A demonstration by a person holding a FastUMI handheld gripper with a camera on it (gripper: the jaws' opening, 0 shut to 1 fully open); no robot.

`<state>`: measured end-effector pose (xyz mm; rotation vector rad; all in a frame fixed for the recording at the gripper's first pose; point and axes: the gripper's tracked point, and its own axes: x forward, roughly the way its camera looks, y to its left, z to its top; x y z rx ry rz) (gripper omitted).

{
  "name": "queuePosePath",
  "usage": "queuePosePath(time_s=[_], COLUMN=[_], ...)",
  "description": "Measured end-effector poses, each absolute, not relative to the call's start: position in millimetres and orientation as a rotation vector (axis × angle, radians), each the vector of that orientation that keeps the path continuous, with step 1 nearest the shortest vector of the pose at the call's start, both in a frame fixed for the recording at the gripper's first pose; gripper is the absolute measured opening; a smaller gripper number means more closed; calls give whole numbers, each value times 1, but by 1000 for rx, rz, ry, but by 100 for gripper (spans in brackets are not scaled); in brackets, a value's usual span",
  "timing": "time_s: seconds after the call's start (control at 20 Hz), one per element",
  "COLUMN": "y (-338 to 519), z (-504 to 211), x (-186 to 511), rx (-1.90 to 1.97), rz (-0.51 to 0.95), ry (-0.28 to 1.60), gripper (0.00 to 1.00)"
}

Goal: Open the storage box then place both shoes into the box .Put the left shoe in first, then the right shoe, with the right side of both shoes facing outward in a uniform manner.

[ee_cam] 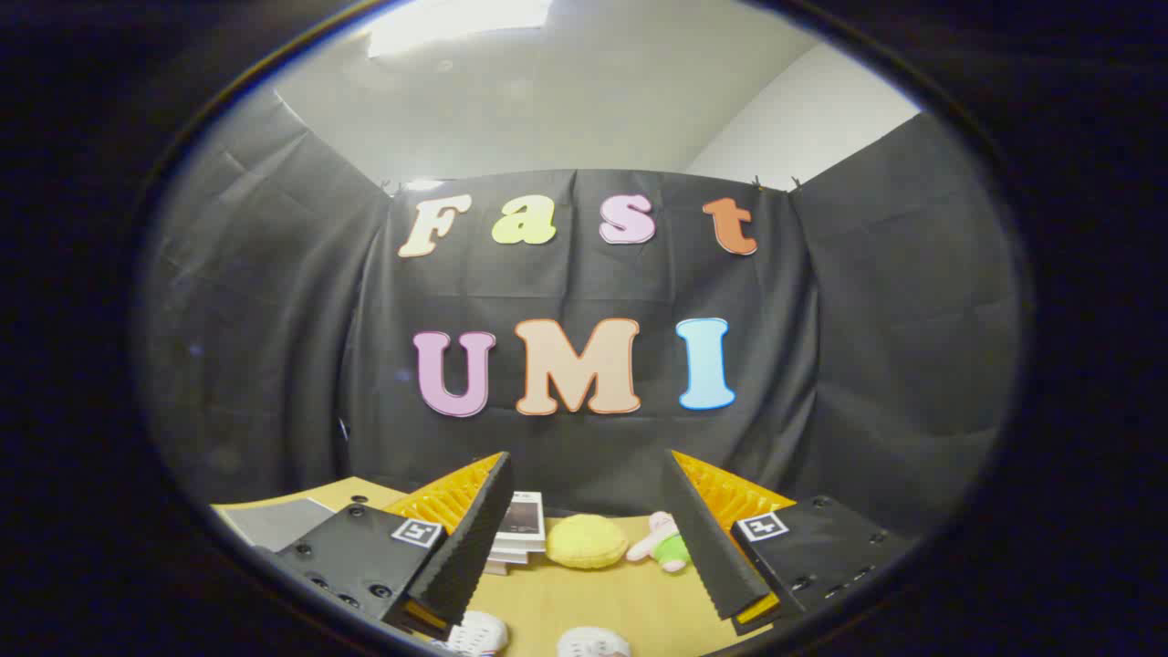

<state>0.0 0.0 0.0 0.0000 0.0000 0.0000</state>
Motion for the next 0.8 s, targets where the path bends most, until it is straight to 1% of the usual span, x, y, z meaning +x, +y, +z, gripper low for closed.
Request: queuePosePath(time_s=[0.35, 0.8], y=[65, 88], z=[8, 38], x=[-36, -42], rx=[28, 6], rz=[30, 50], ry=[22, -17], gripper=[100, 100])
